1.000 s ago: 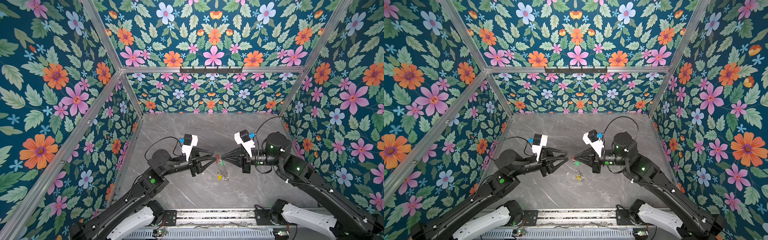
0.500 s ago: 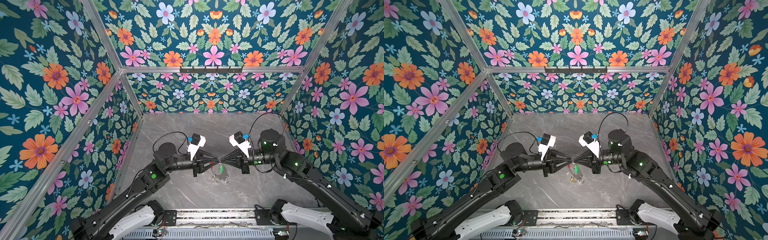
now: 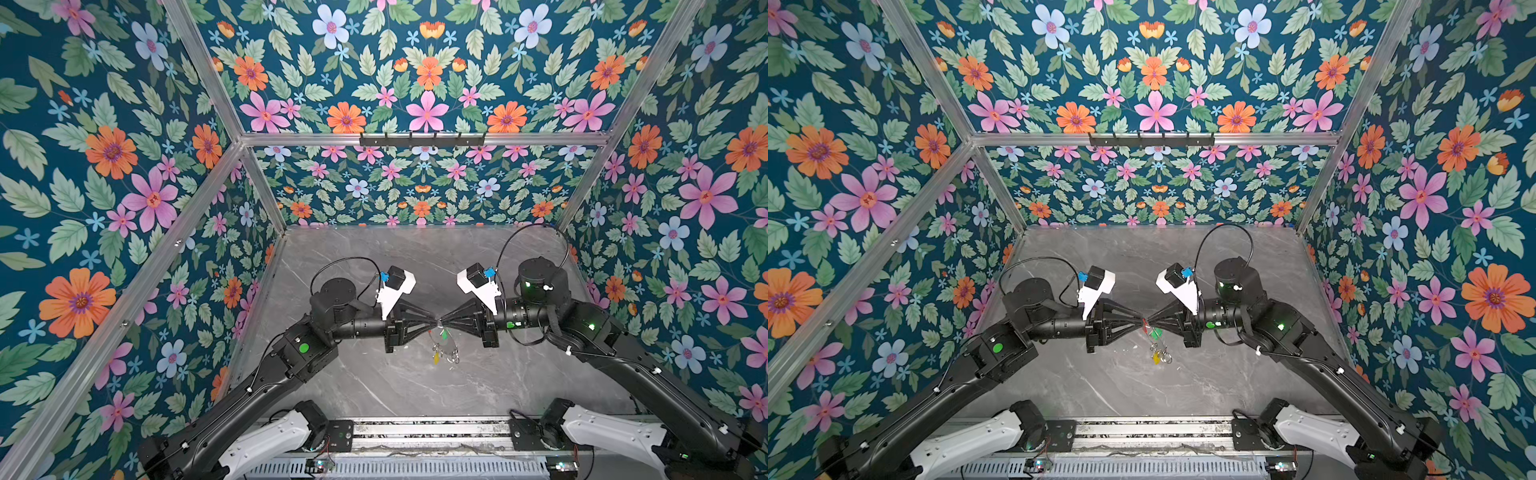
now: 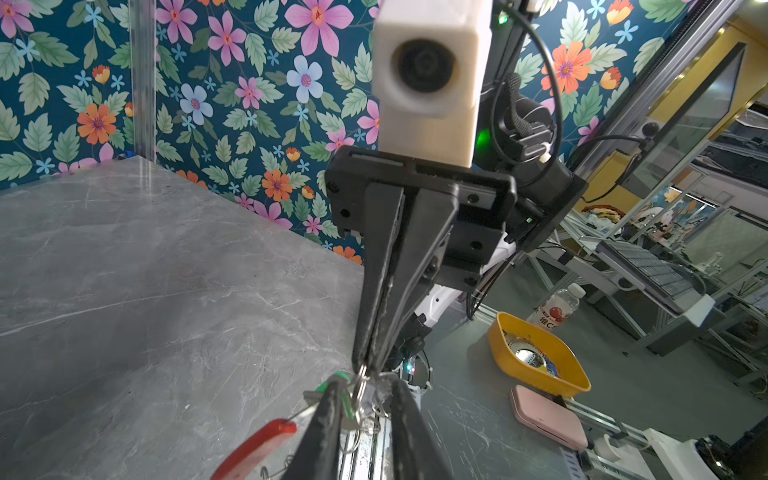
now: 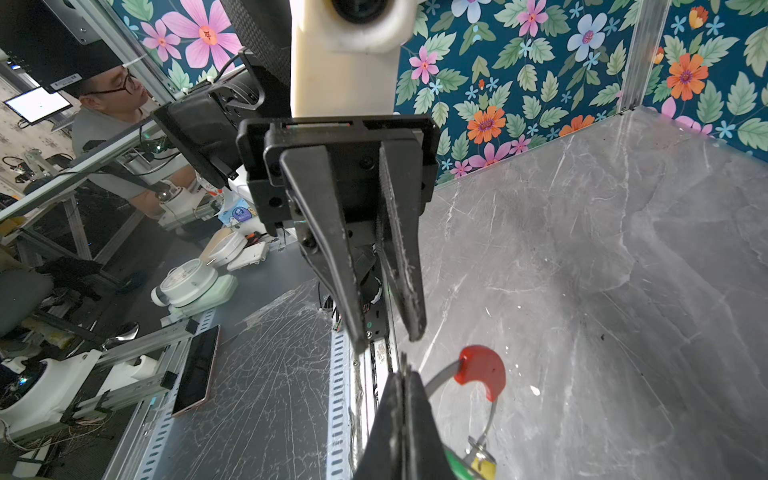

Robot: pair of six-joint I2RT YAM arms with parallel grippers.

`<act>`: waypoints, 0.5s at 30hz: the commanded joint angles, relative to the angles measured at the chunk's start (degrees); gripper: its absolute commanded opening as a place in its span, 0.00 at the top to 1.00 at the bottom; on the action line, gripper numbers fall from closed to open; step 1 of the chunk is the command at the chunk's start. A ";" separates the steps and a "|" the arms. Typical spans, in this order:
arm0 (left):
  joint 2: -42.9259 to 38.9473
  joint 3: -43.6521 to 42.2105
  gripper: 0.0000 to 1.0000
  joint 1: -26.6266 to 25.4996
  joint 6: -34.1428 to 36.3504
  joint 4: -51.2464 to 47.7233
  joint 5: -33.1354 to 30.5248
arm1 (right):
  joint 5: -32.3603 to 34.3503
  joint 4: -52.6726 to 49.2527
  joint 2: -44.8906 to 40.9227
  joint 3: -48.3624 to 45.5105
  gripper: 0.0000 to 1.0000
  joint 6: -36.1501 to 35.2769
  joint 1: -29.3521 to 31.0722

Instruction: Remove the keys from the keyring

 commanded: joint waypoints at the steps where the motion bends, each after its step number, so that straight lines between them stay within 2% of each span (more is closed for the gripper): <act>1: 0.48 0.43 0.77 -0.08 1.60 -0.61 0.85 | -0.45 0.66 0.15 0.38 1.00 0.11 0.04; 15: 1.53 1.18 0.86 -0.09 2.84 -0.87 2.19 | -0.97 0.52 0.76 0.40 1.00 0.14 0.08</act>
